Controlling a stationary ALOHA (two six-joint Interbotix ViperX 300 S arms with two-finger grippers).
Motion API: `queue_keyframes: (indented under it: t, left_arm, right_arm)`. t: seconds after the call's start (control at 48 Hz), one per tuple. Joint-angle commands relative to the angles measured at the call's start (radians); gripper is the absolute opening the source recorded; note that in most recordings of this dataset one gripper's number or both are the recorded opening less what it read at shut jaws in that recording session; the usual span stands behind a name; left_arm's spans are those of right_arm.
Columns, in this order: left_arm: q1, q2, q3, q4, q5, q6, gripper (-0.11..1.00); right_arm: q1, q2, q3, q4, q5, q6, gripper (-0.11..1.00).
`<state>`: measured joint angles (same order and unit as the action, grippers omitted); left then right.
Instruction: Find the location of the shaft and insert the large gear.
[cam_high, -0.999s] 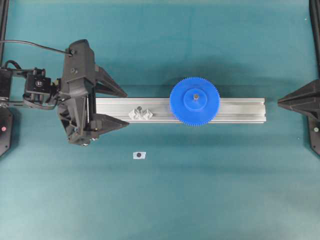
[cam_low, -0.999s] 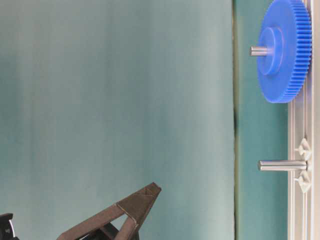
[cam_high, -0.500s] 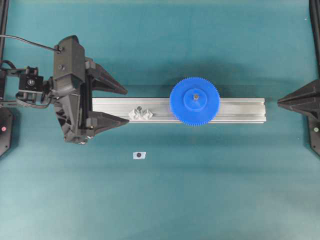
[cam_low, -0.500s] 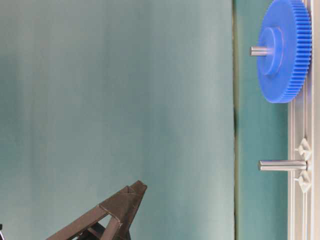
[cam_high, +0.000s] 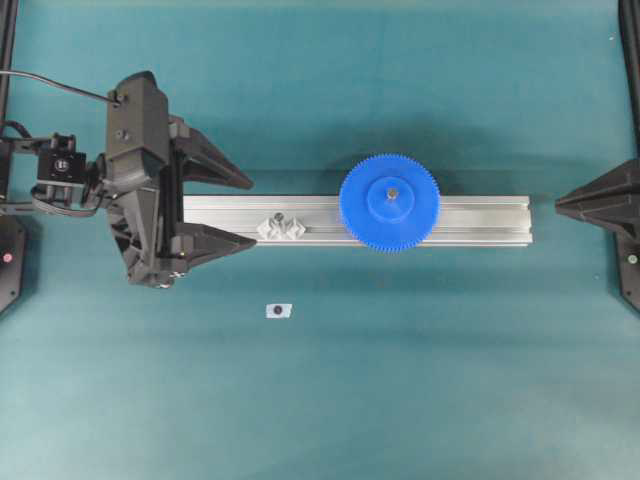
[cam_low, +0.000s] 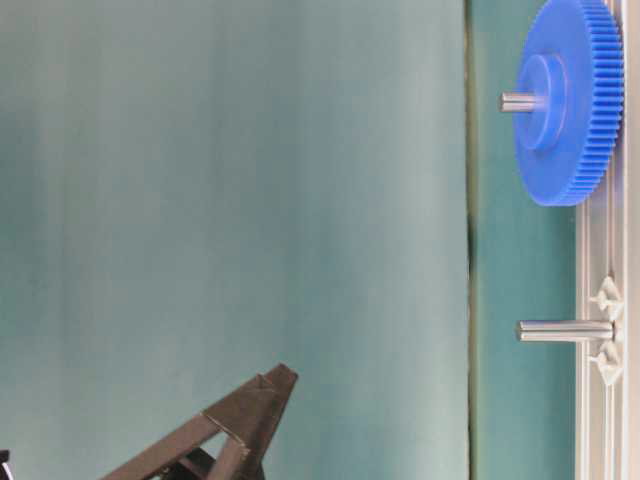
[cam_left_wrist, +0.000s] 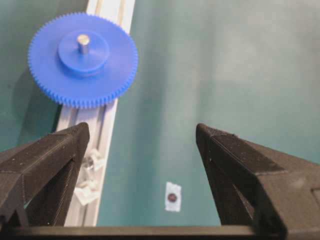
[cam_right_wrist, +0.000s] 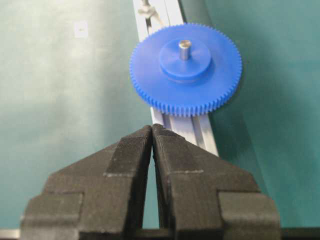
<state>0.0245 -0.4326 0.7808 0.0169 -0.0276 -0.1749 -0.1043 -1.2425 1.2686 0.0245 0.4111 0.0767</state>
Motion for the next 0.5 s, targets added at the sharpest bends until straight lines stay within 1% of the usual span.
queue_keyframes:
  t: [0.0,0.291,0.479]
  left_arm:
    - [0.002,-0.014,-0.008,0.003,-0.011,0.000,0.87]
    - [0.006,0.000,0.000,0.003,-0.054,0.009,0.87]
    - [0.006,-0.003,0.002,0.003,-0.069,0.006,0.87]
  right_arm:
    - [-0.002,0.009,-0.011,0.003,-0.009,0.009,0.14]
    - [-0.002,0.002,0.003,0.003,-0.005,0.009,0.14]
    - [-0.002,-0.035,0.009,0.002,-0.009,0.009,0.14]
